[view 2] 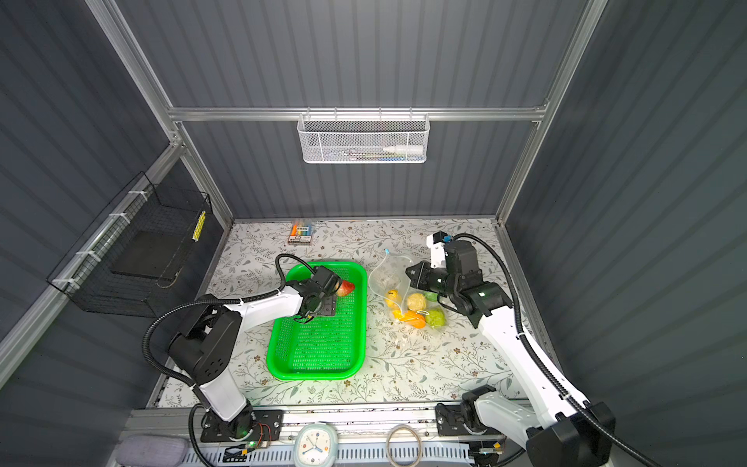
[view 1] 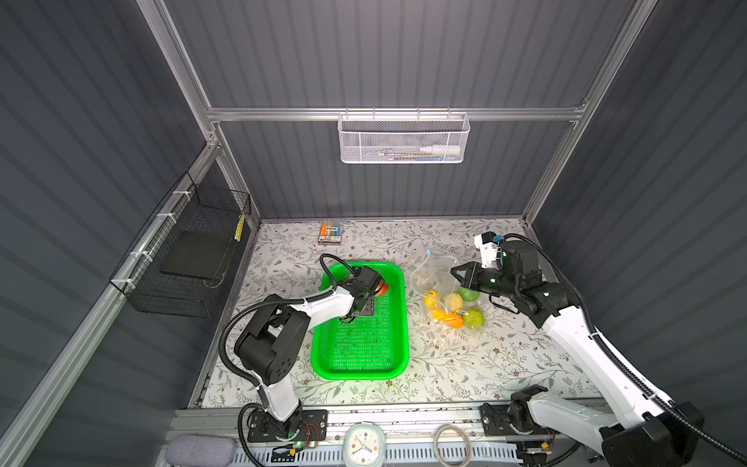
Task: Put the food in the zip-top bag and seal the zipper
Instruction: 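Lower the left gripper and grasp the remaining yellow fruit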
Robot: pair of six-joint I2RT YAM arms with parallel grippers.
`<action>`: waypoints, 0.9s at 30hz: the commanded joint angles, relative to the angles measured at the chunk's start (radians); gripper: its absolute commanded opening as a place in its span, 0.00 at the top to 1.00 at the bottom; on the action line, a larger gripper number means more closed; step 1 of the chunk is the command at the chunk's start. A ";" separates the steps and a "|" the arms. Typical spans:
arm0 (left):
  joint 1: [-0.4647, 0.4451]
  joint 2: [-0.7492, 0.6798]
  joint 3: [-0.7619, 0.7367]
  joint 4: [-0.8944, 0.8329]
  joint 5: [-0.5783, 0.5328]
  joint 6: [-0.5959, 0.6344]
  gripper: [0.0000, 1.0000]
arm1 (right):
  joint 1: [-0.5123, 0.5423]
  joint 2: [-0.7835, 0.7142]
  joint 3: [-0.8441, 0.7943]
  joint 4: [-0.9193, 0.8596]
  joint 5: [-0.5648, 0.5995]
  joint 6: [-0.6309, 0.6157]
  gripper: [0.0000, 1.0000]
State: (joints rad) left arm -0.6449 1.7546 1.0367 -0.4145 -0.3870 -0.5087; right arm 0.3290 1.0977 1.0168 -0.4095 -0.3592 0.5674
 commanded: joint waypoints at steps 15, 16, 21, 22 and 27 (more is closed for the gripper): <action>0.003 -0.004 -0.012 -0.008 0.047 0.011 0.37 | 0.004 0.014 -0.006 0.015 0.008 -0.012 1.00; 0.002 -0.007 -0.011 -0.009 0.047 0.010 0.39 | 0.004 0.014 -0.006 0.017 0.011 -0.014 1.00; 0.003 -0.037 -0.003 -0.021 0.049 0.016 0.46 | 0.002 0.016 0.001 0.015 0.012 -0.023 1.00; 0.003 -0.044 0.000 -0.024 0.049 0.016 0.47 | 0.002 0.015 0.004 0.015 0.012 -0.023 1.00; 0.003 -0.087 0.021 -0.040 0.059 0.016 0.48 | 0.002 0.057 0.021 0.015 0.008 -0.030 1.00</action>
State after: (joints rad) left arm -0.6449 1.7172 1.0275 -0.4183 -0.3428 -0.5045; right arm 0.3286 1.1397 1.0176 -0.4034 -0.3576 0.5556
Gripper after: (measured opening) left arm 0.547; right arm 0.048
